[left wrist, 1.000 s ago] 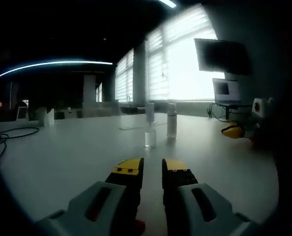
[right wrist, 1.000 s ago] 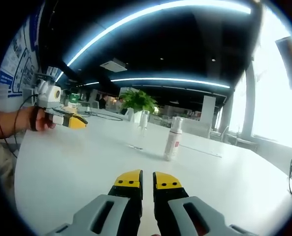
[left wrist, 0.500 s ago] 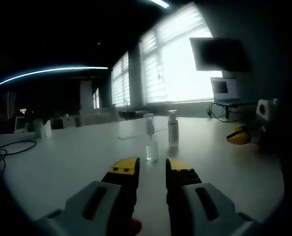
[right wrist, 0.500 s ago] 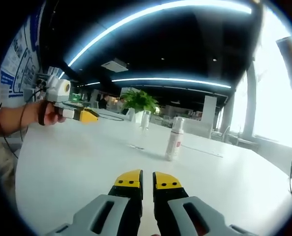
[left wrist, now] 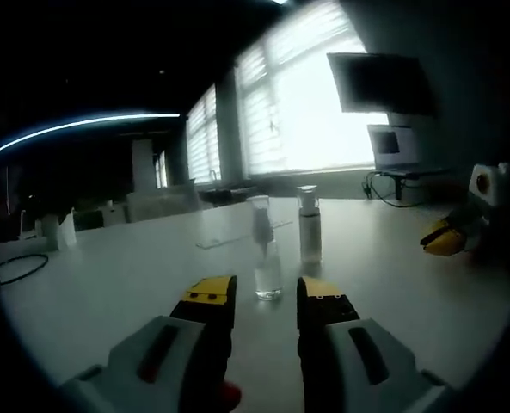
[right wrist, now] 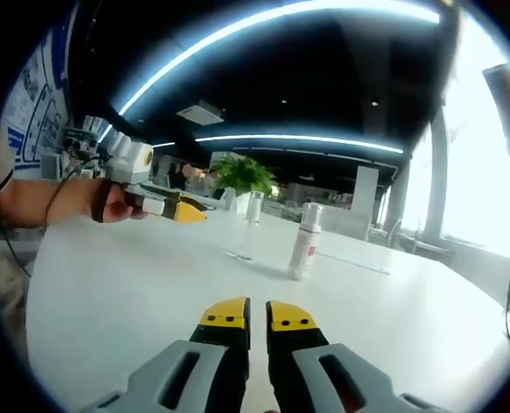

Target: Clamp pump bottle remove cover press pump head put on cover

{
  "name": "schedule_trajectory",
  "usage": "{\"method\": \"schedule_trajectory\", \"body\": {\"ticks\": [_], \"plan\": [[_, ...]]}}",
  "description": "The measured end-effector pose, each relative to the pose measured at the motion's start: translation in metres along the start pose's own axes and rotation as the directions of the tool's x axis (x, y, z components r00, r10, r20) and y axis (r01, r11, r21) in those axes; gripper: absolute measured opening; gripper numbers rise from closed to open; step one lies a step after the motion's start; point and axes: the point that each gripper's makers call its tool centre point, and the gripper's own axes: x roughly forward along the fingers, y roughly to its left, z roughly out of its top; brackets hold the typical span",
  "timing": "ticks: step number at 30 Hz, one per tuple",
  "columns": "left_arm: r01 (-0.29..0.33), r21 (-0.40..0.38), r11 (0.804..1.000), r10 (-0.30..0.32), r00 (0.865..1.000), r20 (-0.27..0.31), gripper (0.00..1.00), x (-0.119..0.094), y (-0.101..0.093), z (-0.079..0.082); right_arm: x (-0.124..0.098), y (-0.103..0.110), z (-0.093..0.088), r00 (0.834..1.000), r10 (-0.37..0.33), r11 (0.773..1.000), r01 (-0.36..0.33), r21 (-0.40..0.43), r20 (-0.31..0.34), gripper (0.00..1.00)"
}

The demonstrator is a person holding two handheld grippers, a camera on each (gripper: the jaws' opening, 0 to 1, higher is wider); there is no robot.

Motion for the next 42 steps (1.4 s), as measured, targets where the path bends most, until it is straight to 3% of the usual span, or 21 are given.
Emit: {"method": "schedule_trajectory", "body": {"ticks": [10,16,19,28,32,34,39,42], "plan": [[0.008,-0.001,1.000,-0.008,1.000,-0.019,0.29,0.043,0.009,-0.003,0.000,0.000,0.000,1.000,-0.001,1.000,0.001,0.005,-0.003,0.03],[0.038,0.022,0.999,-0.038,0.999,-0.025,0.34,0.063,0.007,-0.005,0.001,-0.001,0.000,1.000,-0.001,1.000,0.001,0.008,-0.002,0.02],[0.049,0.046,0.998,-0.048,0.999,-0.013,0.35,0.065,-0.004,-0.005,0.000,-0.001,0.000,1.000,-0.001,1.000,0.001,0.007,-0.002,0.02],[0.082,0.070,0.994,-0.081,0.996,-0.023,0.34,0.085,-0.008,-0.007,0.000,-0.001,0.000,1.000,-0.002,1.000,0.003,0.006,-0.004,0.02],[0.089,0.055,0.995,-0.086,0.995,-0.049,0.33,0.095,-0.010,-0.016,0.000,-0.001,-0.001,1.000,-0.003,1.000,0.003,0.003,-0.007,0.02],[0.109,0.011,0.994,-0.108,0.991,-0.077,0.33,0.100,-0.012,-0.021,0.000,-0.001,-0.001,1.000,-0.003,1.000,0.003,0.002,-0.008,0.02],[0.125,0.006,0.992,-0.125,0.991,-0.041,0.27,0.104,-0.016,-0.019,0.000,-0.001,-0.002,1.000,-0.006,1.000,0.006,0.003,-0.011,0.02],[0.118,0.008,0.993,-0.117,0.992,-0.053,0.25,0.108,-0.013,-0.020,0.000,-0.001,-0.002,1.000,-0.004,1.000,0.005,0.002,-0.014,0.02]]}}
